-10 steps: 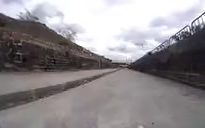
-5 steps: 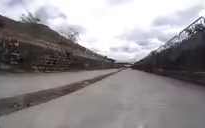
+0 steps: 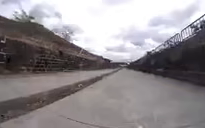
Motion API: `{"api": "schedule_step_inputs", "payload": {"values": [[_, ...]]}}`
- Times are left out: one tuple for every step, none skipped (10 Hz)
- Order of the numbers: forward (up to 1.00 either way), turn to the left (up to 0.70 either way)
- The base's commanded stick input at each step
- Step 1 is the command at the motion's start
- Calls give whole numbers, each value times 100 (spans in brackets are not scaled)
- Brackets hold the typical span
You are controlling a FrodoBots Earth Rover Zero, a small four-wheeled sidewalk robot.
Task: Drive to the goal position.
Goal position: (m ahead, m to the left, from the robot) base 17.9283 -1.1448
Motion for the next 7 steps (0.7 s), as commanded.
{"api": "schedule_step_inputs", "payload": {"values": [[100,0],[100,0],[100,0],[100,0],[100,0],[100,-2],[100,-18]]}}
